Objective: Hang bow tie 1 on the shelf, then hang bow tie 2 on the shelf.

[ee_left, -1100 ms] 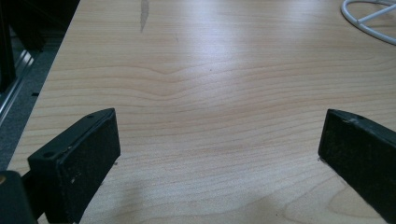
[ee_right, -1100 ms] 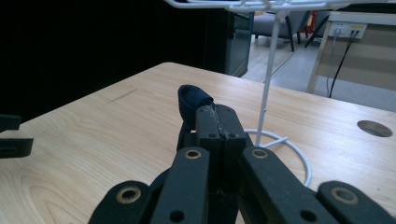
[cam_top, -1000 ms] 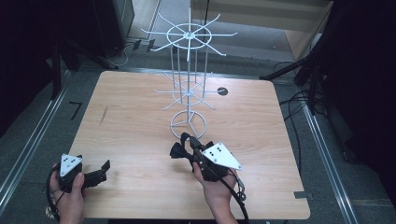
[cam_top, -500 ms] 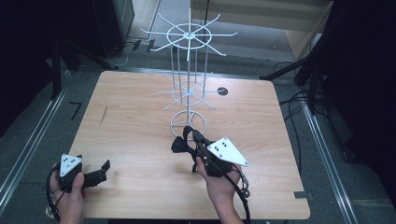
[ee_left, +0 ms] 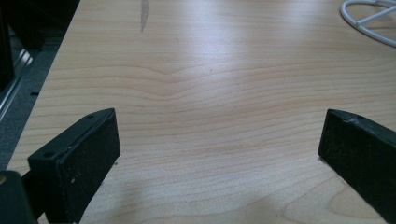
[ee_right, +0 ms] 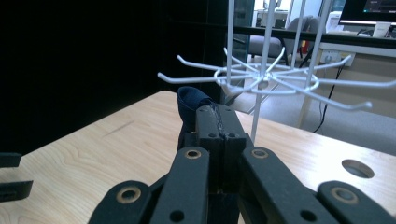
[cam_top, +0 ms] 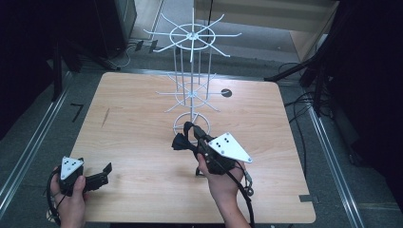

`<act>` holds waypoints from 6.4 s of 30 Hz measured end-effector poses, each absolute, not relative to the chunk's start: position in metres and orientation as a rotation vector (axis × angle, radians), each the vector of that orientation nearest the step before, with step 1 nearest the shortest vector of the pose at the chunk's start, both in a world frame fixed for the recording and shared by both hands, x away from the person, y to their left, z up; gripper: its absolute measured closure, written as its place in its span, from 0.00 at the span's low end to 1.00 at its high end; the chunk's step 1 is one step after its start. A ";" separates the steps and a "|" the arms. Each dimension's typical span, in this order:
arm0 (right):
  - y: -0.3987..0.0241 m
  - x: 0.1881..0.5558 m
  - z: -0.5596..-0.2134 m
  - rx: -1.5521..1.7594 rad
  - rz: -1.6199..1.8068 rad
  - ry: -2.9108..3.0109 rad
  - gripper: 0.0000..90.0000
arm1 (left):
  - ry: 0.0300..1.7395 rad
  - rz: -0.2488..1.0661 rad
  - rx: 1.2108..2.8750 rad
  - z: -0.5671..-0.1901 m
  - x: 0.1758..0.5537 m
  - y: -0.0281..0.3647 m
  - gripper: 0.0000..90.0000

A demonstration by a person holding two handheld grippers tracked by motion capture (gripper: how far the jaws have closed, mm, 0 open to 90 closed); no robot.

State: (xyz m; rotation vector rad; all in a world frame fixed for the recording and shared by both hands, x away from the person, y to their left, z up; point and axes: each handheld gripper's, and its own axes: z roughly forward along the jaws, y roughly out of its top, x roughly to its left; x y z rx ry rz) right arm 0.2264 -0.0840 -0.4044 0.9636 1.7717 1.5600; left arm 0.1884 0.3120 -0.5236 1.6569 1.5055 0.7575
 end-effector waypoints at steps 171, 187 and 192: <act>-0.174 0.259 -0.542 1.328 1.161 2.143 0.91 | 1.507 0.756 1.653 -0.524 0.189 0.312 0.00; -0.190 0.249 -0.516 1.287 1.227 1.969 0.91 | 1.508 0.757 1.652 -0.524 0.189 0.313 0.00; -0.197 0.247 -0.510 1.297 1.248 1.929 0.90 | 1.508 0.756 1.652 -0.524 0.189 0.313 0.00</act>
